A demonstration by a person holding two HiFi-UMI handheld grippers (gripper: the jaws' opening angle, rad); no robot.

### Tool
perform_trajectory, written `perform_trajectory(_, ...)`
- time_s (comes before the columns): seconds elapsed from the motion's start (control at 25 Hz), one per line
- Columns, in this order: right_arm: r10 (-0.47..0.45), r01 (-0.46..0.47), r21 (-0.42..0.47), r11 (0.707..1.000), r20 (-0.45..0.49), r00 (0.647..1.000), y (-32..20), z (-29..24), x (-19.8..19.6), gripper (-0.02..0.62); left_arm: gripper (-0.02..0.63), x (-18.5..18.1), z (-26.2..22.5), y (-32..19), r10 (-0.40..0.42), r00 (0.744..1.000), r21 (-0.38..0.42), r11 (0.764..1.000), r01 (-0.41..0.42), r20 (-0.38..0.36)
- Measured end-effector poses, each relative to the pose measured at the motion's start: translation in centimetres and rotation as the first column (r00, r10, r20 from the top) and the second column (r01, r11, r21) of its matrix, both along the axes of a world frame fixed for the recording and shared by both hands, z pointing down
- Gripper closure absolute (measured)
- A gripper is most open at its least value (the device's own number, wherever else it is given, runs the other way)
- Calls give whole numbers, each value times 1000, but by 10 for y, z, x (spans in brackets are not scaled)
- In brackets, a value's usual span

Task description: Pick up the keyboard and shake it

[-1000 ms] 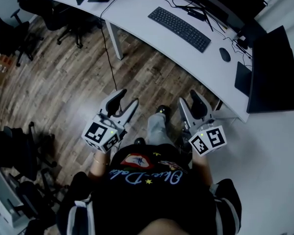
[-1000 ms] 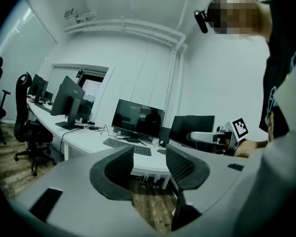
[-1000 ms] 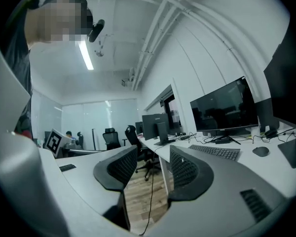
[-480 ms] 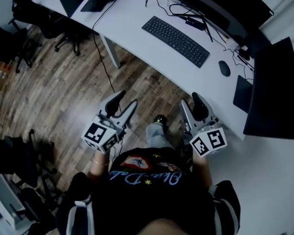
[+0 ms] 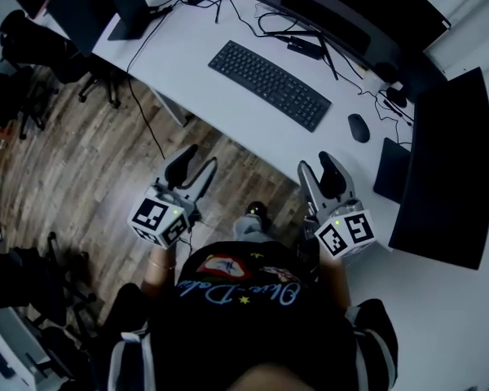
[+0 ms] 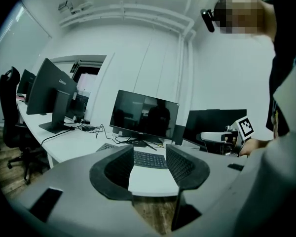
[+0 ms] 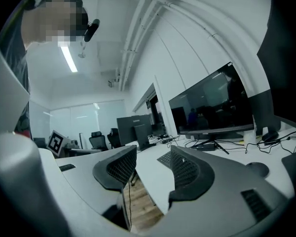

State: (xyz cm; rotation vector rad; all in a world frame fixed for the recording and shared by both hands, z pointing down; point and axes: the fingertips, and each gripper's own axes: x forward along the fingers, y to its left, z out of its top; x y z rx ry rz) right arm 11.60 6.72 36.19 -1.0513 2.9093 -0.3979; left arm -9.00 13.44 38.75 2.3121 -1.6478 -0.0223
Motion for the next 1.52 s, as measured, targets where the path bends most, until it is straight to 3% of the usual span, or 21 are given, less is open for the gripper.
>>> perform_trajectory(0.4,37,-37,-4,999,-13,999,-84,9,35,410,422,16,7,-78,-11,1000,0,1000,11,19)
perform_trajectory(0.6,71,-75,-66,995,-56,996,-113,36,47,410,422,16,8,-97,-7,1000,16,1000,7,-15)
perform_trajectory(0.8,103,-121,-146,982,-121,987,-151,76,55,405,422,3,25,-125,-8,1000,-32,999,9,18)
perform_trajectory(1.0,139,-172,-265,949,-140,980,-192,118,59,403,422,-5,26,-165,21,1000,-8,1000,-20,9)
perform_trajectory(1.28,176,-252,-404,879,-216,960,-231,175,61,399,422,-48,52,-201,-9,997,-70,997,14,75)
perform_trajectory(1.52,207,-317,-473,822,-269,941,-247,202,69,394,412,-94,79,-231,-58,996,-136,988,66,67)
